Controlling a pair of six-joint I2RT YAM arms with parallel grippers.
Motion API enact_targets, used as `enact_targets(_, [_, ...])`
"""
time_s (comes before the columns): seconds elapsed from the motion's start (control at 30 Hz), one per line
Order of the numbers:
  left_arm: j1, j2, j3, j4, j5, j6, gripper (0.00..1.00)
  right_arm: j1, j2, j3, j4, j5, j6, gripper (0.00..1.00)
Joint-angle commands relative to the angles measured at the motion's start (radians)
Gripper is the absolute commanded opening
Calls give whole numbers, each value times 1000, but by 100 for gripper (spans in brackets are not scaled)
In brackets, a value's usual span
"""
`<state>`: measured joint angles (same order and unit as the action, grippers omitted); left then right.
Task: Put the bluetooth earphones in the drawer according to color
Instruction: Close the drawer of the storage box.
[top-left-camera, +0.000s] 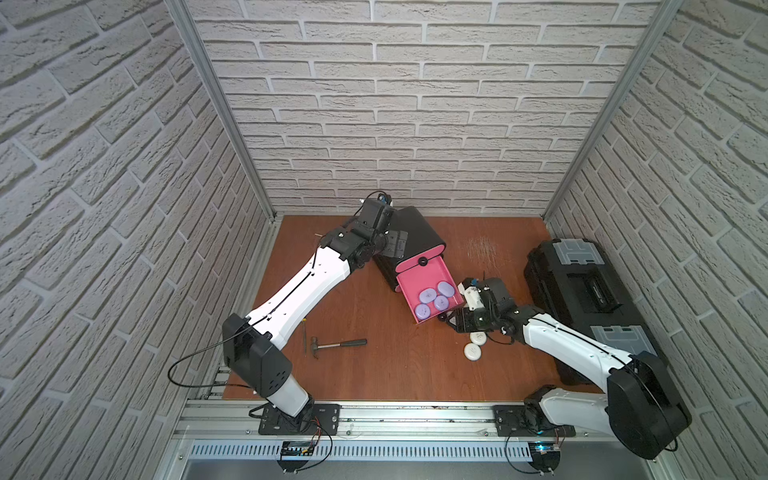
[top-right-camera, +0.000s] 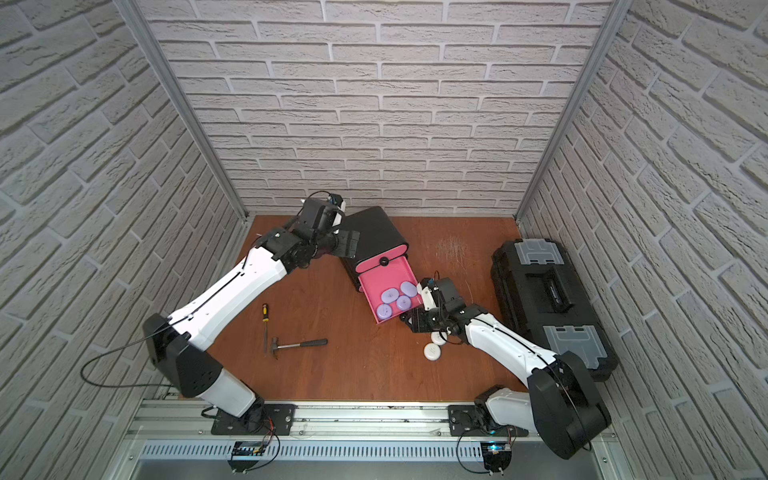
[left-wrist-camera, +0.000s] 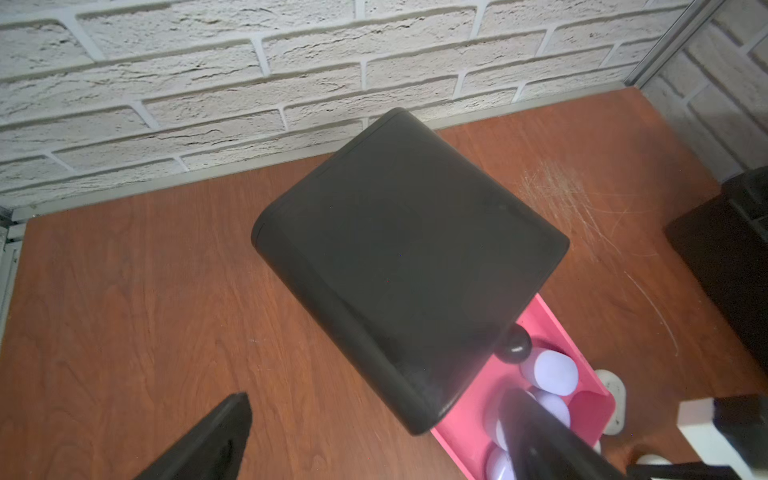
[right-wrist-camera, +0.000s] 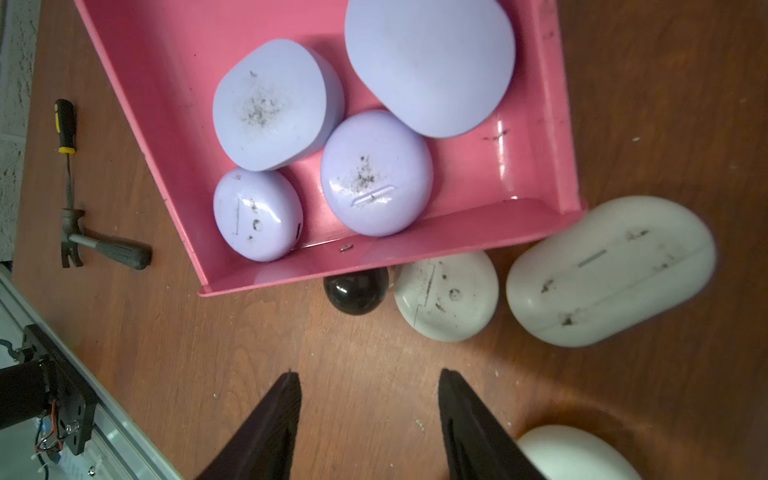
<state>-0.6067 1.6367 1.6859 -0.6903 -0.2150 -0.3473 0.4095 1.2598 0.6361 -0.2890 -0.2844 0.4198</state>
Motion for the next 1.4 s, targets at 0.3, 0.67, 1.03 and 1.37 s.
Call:
enact_targets(0.3, [84, 294, 268, -120, 55, 113, 98, 0, 108, -14, 231, -52, 44, 50])
enact_targets(0.67, [87, 374, 223, -84, 32, 136, 95, 2, 142, 6, 323, -53, 69, 43])
enact_targets(1.03, [88, 329, 82, -1, 50, 122, 95, 2, 128, 34, 400, -76, 103, 39])
enact_targets(1.37, [90, 323, 52, 19, 62, 115, 95, 2, 101, 1, 546, -112, 174, 37])
